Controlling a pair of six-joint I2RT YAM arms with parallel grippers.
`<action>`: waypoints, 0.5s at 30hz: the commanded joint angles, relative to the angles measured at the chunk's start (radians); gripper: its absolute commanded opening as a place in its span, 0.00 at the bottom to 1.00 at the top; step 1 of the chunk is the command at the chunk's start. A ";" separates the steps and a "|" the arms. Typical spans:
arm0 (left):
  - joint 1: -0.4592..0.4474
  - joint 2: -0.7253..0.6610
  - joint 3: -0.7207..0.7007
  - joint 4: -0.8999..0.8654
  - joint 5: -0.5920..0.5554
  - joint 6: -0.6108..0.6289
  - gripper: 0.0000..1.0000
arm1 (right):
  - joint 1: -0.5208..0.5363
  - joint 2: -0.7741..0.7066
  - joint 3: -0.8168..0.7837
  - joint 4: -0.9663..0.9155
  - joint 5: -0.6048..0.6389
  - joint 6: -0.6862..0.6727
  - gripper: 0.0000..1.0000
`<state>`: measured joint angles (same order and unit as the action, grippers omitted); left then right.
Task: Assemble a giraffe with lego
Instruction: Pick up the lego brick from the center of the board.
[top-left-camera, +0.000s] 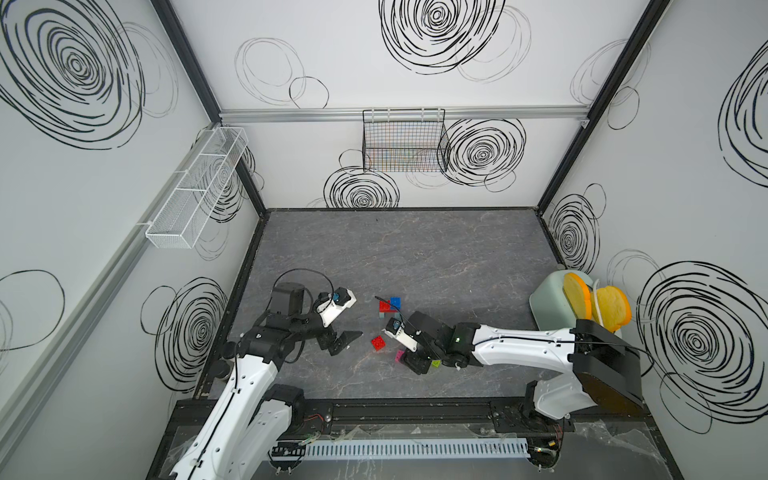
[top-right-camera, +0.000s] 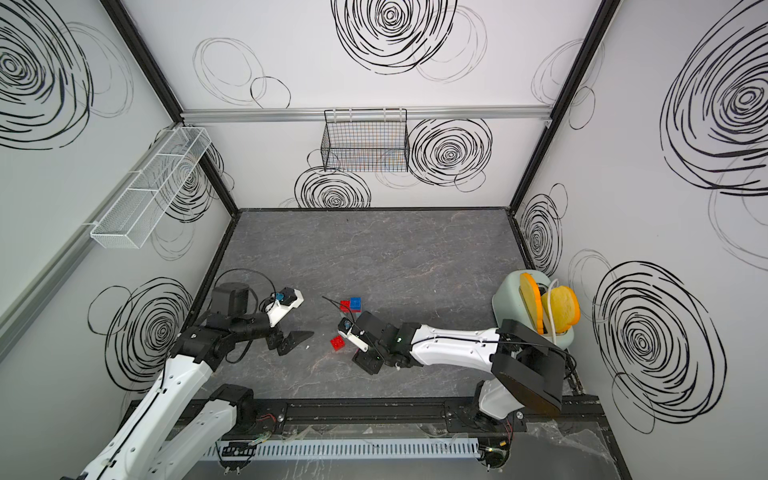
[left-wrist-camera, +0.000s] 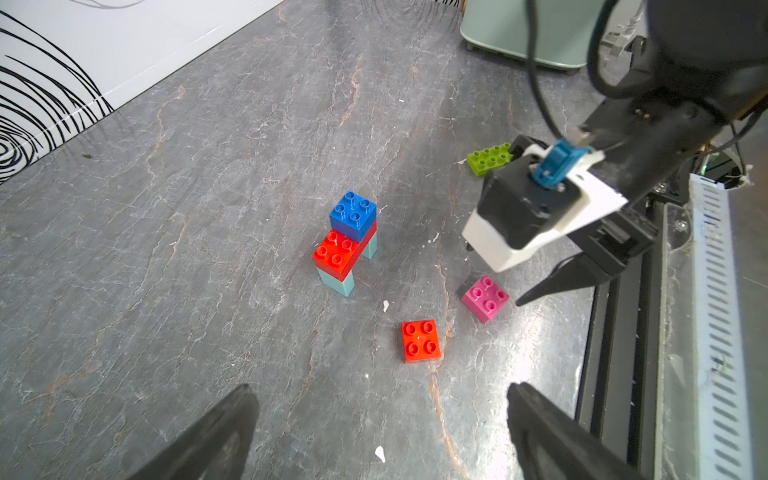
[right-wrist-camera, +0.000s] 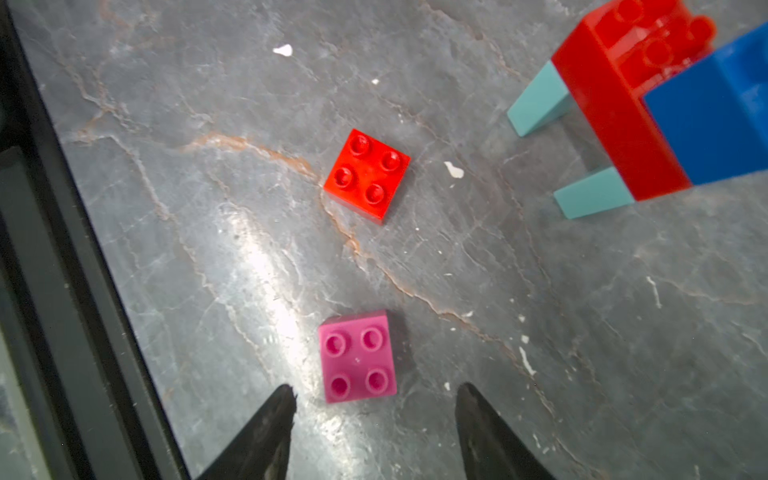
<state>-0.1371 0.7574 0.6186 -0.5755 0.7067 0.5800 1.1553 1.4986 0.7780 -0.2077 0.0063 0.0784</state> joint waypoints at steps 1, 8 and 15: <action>0.004 -0.009 -0.003 0.018 0.017 0.011 0.98 | 0.000 0.036 0.015 0.020 -0.043 -0.020 0.62; 0.007 -0.007 -0.003 0.019 0.023 0.009 0.98 | 0.007 0.079 0.023 0.040 -0.061 -0.031 0.60; 0.005 -0.004 -0.005 0.022 0.026 0.009 0.98 | 0.007 0.104 0.035 0.036 -0.059 -0.052 0.54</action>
<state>-0.1371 0.7574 0.6182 -0.5751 0.7097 0.5800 1.1572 1.5936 0.7948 -0.1860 -0.0441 0.0414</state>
